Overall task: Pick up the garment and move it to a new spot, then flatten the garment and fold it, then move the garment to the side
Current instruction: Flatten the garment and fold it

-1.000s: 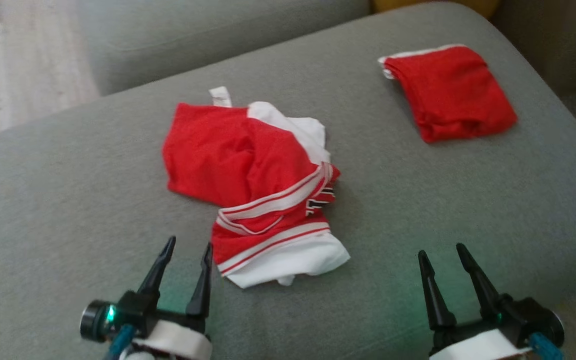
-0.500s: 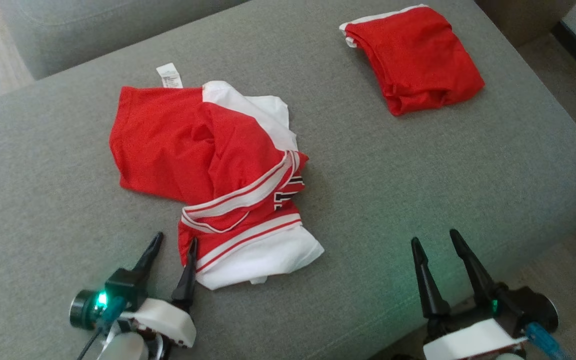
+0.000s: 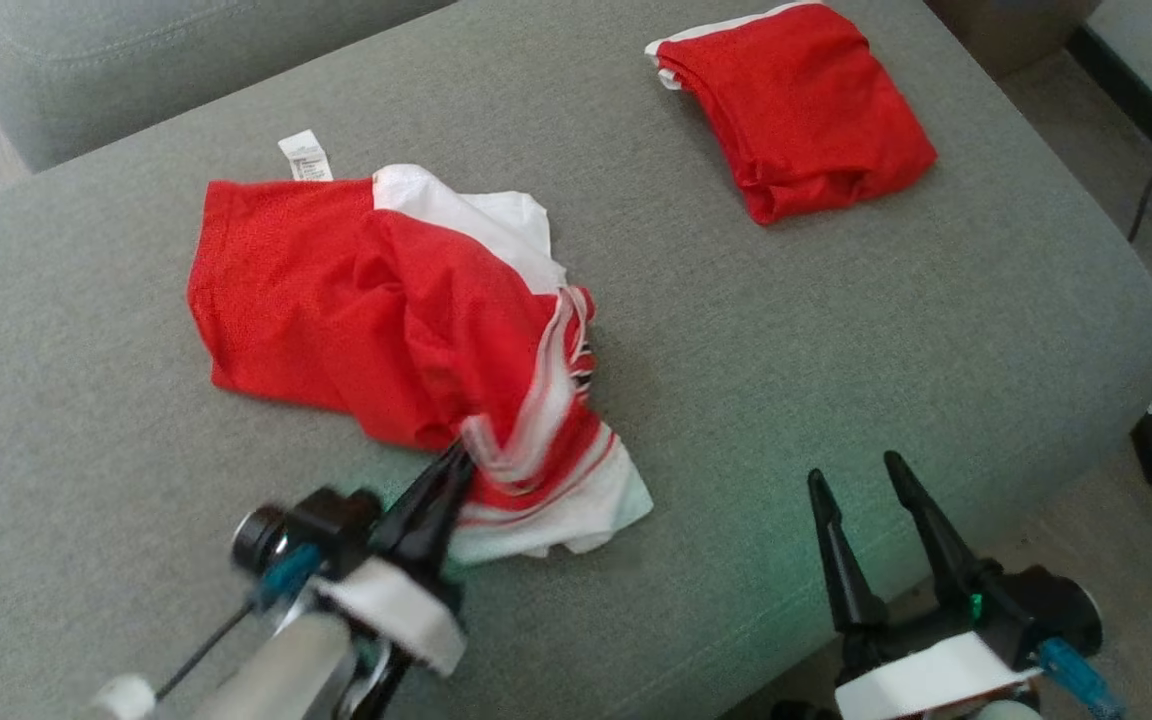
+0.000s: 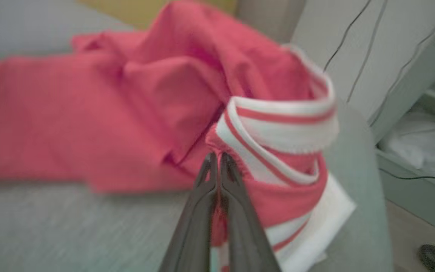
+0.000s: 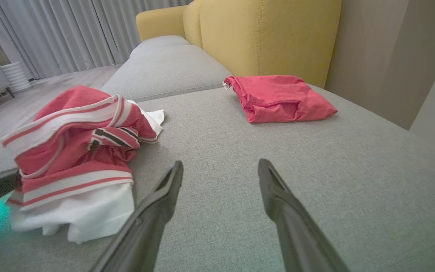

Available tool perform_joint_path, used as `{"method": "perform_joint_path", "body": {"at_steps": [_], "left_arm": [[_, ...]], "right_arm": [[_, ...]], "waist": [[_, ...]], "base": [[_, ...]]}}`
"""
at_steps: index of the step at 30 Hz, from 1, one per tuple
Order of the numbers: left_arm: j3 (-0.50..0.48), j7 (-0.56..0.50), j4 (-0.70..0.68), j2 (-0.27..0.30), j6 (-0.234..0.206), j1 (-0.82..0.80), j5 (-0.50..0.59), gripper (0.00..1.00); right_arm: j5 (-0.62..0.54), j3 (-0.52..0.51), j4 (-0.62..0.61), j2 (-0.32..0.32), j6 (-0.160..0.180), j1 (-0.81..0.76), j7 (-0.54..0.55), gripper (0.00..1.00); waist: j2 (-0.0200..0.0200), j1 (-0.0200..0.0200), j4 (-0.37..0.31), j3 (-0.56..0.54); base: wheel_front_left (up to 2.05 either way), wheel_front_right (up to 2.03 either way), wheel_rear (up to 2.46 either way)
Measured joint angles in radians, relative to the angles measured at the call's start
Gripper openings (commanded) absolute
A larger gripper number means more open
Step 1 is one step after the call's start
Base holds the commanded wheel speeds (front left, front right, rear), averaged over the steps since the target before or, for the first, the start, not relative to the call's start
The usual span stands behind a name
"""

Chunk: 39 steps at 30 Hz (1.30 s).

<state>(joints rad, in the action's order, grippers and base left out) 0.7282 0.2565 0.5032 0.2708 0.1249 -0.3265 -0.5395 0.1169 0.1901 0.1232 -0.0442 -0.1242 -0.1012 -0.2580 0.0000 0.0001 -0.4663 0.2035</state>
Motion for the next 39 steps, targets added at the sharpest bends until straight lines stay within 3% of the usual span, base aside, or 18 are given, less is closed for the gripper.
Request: {"method": "perform_joint_path", "body": {"at_steps": [7, 11, 20, 24, 28, 33, 39], "left_arm": [[0.192, -0.009, -0.187, 0.059, 0.001, -0.278, -0.104, 0.0], [0.233, -0.033, -0.244, 0.07, 0.007, -0.514, -0.169, 0.0], [0.192, -0.032, -0.175, 0.095, 0.007, -0.974, -0.228, 0.0], [0.095, -0.007, -0.105, 0.101, 0.007, -1.081, -0.275, 0.0], [0.08, -0.004, -0.09, 0.147, 0.007, -0.981, -0.354, 0.0], [0.097, -0.004, -0.088, 0.25, -0.009, -0.562, -0.415, 0.0], [-0.118, -0.004, -0.139, 0.252, -0.045, -0.124, -0.404, 0.0]], "right_arm": [[0.007, 0.03, 0.015, 0.0, 0.0, 0.002, 0.0, 1.0], [0.024, 0.034, 0.014, 0.0, 0.0, 0.017, 0.0, 1.0], [0.033, 0.046, 0.014, 0.0, 0.0, 0.025, 0.0, 1.0], [0.033, 0.041, 0.014, -0.001, 0.0, 0.029, 0.0, 1.0], [0.033, 0.027, 0.014, -0.001, 0.0, 0.03, 0.0, 1.0], [0.029, 0.017, 0.019, -0.001, 0.0, 0.033, 0.0, 1.0], [0.009, 0.004, 0.035, -0.001, 0.0, 0.036, 0.0, 1.0]], "waist": [[0.0, 0.0, -0.002, -0.011], [0.0, 0.0, 0.006, -0.011], [0.0, 0.0, 0.052, -0.016], [0.0, -0.0001, 0.112, -0.016], [0.0, -0.0001, 0.173, -0.016], [0.0, 0.0, 0.255, -0.017], [0.0, -0.0001, 0.35, -0.014]], "base": [[0.0, 0.0, 0.0], [0.0, 0.0, 0.0], [0.0, 0.0, 0.0], [0.0, 0.0, 0.0], [0.0, 0.0, 0.0], [0.0, 0.0, 0.0], [0.0, 0.0, 0.0]]}}
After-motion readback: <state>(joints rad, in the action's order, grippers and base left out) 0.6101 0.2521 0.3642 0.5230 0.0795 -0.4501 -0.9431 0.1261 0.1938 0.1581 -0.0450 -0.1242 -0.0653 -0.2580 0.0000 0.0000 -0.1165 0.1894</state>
